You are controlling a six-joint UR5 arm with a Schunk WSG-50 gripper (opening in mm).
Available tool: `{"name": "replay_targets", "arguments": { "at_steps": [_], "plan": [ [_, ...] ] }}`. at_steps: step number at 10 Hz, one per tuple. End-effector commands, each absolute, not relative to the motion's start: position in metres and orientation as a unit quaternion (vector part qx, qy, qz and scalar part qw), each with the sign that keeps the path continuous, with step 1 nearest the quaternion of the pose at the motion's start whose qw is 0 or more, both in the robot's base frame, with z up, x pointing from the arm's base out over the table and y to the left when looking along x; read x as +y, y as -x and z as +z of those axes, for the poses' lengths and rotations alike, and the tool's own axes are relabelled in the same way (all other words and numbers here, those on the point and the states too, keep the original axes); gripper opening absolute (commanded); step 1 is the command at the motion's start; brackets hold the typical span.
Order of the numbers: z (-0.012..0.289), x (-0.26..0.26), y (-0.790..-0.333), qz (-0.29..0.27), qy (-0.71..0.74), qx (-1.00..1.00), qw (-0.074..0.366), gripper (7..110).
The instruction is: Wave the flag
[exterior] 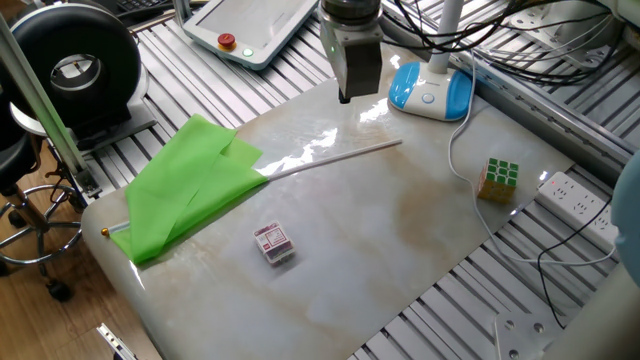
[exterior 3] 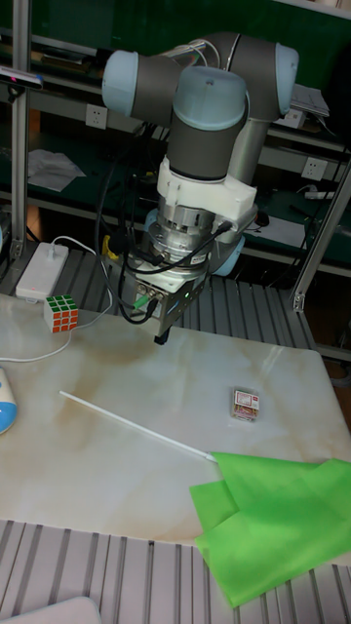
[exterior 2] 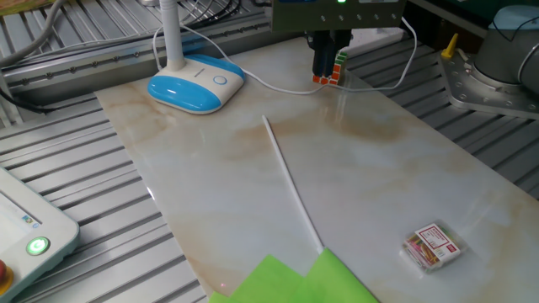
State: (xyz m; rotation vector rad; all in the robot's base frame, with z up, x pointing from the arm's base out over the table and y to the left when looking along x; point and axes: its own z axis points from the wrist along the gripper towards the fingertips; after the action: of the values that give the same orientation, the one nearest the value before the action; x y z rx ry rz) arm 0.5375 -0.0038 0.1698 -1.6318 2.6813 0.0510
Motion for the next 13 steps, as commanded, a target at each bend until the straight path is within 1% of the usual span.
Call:
{"name": "replay_targets", "arguments": {
  "at_steps": [1,11,13],
  "plan": [
    [0.1707,-0.0010,-0.5384,0.022,0.516,0.856,0.010,7],
    [0.1710,-0.0026,-0.5389,0.020,0.506,0.862,0.012,7],
    [0.1708,-0.0072,-0.5336,0.017,0.510,0.860,-0.001,7]
  ]
}}
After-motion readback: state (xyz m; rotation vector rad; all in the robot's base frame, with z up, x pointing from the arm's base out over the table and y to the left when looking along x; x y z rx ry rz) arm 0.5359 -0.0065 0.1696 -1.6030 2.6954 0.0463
